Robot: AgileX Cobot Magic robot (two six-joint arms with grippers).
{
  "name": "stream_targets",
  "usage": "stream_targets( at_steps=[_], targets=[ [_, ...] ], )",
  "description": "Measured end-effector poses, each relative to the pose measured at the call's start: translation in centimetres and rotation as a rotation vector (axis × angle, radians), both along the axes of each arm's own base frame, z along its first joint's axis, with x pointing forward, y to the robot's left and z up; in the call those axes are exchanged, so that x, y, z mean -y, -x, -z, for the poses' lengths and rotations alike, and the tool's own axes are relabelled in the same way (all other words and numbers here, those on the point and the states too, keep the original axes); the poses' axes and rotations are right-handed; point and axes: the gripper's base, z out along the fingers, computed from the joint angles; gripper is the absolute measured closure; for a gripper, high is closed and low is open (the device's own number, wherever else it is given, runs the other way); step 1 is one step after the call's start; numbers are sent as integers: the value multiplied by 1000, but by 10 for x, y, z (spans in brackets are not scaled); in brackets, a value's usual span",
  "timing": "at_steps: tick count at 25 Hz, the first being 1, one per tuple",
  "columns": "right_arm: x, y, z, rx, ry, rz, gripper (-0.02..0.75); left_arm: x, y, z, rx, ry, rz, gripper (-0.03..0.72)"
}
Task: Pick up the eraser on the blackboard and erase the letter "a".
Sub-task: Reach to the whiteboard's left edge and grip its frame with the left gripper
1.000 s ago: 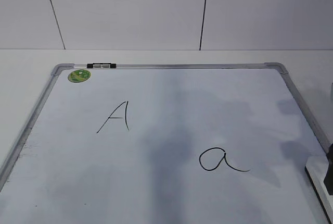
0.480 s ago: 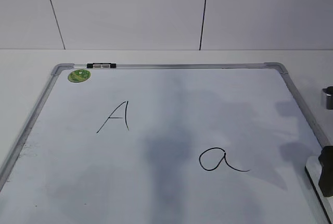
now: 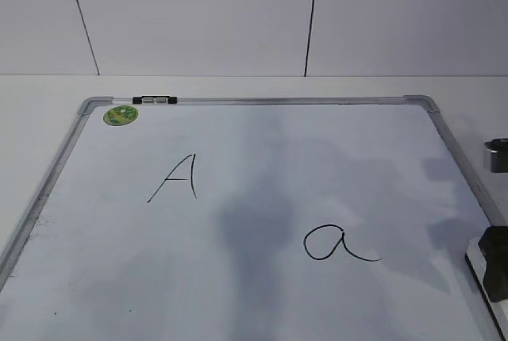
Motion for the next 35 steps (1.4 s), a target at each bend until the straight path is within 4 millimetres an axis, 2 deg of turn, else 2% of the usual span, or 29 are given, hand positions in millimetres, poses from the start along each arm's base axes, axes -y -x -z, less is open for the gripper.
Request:
stream_targets(
  at_steps=[17,20,24,35],
  targets=[
    [-2,-10,25,-74,12,11,71,0,0,0,0,0,0,435],
    [-2,-12,27,-76,12,12,92,0,0,0,0,0,0,435],
    [-1,-12,27,-74,19,10,160,0,0,0,0,0,0,435],
    [0,-13,26,-67,27,8,173,0,0,0,0,0,0,436]
  ],
)
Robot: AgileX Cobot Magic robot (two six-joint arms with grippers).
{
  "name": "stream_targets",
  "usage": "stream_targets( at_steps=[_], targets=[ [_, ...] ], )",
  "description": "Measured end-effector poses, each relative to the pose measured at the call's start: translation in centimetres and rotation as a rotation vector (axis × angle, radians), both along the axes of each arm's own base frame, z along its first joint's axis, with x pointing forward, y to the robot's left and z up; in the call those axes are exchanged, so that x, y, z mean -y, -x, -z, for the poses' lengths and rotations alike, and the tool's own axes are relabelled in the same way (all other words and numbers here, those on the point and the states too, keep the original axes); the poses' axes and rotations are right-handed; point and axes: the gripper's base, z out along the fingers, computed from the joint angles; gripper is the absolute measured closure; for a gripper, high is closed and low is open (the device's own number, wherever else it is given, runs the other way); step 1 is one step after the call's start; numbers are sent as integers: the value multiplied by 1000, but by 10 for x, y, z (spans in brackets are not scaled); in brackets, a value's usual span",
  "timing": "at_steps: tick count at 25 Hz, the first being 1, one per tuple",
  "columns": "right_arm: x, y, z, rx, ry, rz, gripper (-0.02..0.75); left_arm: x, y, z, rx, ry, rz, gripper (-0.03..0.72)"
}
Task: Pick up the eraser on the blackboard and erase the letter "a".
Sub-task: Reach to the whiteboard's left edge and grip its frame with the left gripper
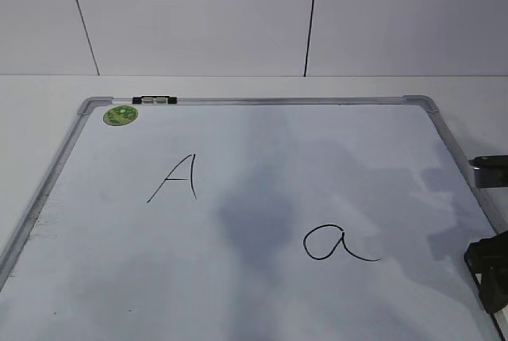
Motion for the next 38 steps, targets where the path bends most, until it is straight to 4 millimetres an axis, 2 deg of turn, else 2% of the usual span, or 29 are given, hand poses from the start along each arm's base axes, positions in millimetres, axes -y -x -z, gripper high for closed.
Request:
stream_targets(
  at_steps=[9,17,25,28,33,38],
  targets=[
    [0,0,-3,20,-2,-2,173,0,0,0,0,0,0,435],
    [1,6,-25,123,-16,-3,174,0,0,0,0,0,0,435],
    [3,21,-51,190,-34,5,174,1,-2,-1,-11,10,6,418],
    [2,26,-58,214,-57,16,174,2,-12,-8,-29,34,11,415],
    [2,29,-62,225,-70,21,174,2,-45,-17,-86,53,-8,414],
    [1,30,-62,218,-75,23,174,1,-82,-11,-217,60,-27,414]
  ],
)
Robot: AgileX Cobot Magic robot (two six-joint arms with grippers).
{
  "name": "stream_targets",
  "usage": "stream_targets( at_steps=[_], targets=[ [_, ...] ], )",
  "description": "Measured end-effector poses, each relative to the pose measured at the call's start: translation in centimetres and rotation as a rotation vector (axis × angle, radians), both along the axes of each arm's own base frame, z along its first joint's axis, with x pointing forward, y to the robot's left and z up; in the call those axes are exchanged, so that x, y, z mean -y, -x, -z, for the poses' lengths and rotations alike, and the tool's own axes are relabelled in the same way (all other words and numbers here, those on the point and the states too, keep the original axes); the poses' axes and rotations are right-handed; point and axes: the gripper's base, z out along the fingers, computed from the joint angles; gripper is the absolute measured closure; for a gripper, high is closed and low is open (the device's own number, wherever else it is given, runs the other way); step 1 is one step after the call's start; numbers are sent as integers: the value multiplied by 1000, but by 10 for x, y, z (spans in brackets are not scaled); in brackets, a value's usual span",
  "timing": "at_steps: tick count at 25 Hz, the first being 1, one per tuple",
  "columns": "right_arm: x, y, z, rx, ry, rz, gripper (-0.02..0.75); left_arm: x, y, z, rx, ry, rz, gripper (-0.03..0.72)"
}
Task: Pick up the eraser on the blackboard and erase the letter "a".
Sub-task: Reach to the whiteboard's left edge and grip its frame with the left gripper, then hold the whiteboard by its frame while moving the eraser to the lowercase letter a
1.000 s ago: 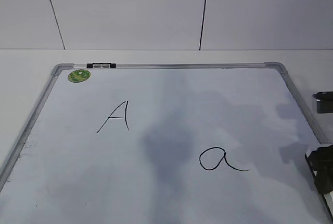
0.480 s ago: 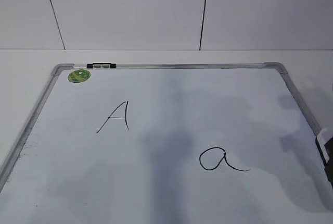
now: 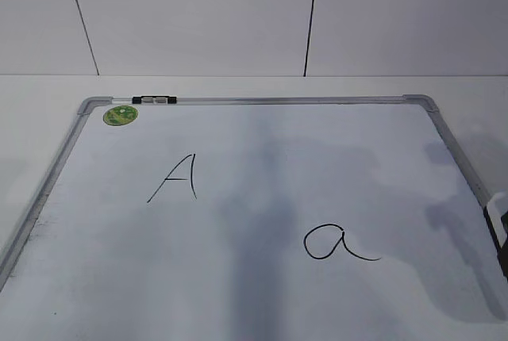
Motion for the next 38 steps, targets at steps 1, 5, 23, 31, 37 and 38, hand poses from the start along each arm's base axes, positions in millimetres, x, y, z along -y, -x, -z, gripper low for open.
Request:
stream_targets(
  at_steps=[1,5,23,31,37,38],
  targets=[
    [0,0,0,-5,1,0,174,0,-7,2,-25,0,-3,413],
    [0,1,0,-11,2,0,174,-1,-38,15,-141,1,-18,412],
    [0,2,0,-18,3,-2,174,-1,-179,29,-429,-32,15,311],
    [0,2,0,-19,3,-2,174,2,-226,55,-621,-14,66,309],
    [0,2,0,-19,3,-2,174,3,-256,77,-679,-12,74,377],
    [0,2,0,-19,3,-2,174,3,-260,80,-688,-12,77,393]
  ],
)
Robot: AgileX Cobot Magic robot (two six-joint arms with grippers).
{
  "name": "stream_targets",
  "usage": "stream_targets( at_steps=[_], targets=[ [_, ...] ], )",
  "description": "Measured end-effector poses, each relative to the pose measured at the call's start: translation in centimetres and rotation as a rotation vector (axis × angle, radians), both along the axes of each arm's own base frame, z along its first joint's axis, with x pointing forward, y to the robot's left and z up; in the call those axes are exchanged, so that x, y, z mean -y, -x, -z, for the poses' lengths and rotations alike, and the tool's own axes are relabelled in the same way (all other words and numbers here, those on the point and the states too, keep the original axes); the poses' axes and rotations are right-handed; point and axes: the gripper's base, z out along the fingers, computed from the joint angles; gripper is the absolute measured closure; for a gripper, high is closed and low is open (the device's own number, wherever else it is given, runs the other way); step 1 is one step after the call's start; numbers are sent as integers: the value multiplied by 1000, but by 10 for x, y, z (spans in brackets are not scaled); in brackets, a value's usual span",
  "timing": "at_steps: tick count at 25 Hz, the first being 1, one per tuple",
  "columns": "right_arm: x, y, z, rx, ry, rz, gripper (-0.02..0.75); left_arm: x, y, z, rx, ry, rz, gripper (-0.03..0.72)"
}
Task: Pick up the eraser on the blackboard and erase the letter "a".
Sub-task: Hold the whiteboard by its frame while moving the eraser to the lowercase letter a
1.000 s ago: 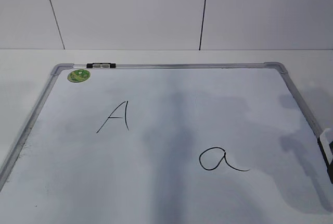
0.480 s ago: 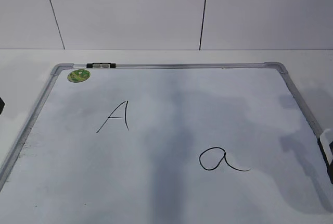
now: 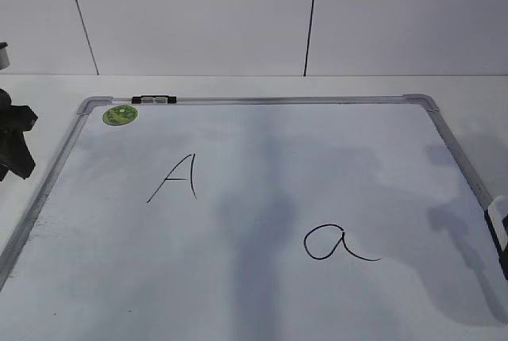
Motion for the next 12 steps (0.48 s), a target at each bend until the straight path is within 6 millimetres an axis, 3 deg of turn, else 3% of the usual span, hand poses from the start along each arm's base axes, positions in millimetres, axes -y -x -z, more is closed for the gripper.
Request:
stream_targets(
  at_steps=[6,12],
  targets=[
    [0,0,0,0,0,-2,174,1,-15,21,-90,9,11,433],
    [0,0,0,0,0,-2,174,1,-17,38,-160,12,17,461]
  ],
)
